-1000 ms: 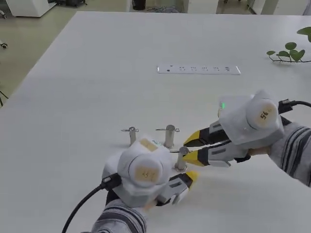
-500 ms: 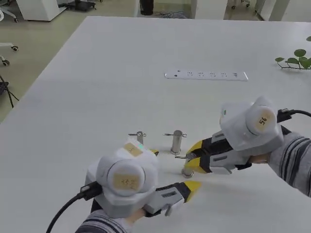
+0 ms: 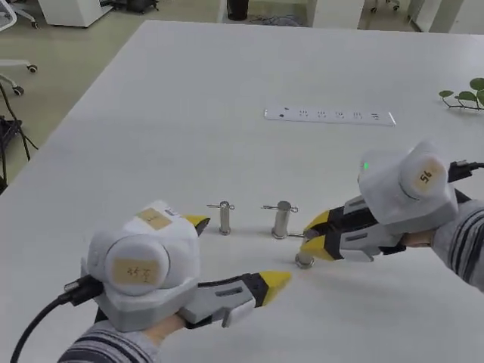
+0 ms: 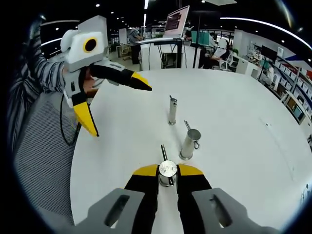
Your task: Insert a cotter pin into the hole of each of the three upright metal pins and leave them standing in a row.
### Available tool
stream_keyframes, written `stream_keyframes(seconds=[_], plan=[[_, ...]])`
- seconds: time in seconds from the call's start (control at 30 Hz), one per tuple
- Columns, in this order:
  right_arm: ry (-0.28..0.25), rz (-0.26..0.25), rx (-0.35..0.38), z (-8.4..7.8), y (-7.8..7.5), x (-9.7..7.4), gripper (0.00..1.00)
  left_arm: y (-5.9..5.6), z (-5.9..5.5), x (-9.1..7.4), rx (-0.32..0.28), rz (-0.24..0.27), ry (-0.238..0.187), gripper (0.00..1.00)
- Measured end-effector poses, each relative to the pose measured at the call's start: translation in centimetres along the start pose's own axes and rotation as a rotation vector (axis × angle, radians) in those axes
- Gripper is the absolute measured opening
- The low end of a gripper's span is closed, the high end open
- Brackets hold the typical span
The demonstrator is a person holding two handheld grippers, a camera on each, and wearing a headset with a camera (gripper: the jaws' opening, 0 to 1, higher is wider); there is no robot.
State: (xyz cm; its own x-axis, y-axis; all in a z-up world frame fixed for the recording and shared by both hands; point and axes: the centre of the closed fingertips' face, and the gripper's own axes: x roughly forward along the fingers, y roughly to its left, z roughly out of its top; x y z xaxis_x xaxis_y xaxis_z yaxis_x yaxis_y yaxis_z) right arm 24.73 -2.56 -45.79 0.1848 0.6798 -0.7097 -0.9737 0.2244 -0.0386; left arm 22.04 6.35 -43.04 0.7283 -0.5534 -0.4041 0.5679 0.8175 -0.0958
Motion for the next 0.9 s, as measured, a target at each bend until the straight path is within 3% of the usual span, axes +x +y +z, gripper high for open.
stream_keyframes(seconds=[0.17,0.4,0.9], plan=[[0.007,-0.017,0.006,-0.3,-1.1,-0.7,0.08,1.3,0.2,-0.5,-0.002,0.019,-0.018,0.85],[0.017,-0.031,-0.003,-0.4,-2.3,-1.2,0.08,1.9,0.6,-0.7,-0.007,0.019,-0.047,0.89],[0.048,-0.032,-0.016,-1.1,-3.8,-1.2,0.08,2.5,-0.2,-0.7,0.022,0.036,-0.015,0.93]])
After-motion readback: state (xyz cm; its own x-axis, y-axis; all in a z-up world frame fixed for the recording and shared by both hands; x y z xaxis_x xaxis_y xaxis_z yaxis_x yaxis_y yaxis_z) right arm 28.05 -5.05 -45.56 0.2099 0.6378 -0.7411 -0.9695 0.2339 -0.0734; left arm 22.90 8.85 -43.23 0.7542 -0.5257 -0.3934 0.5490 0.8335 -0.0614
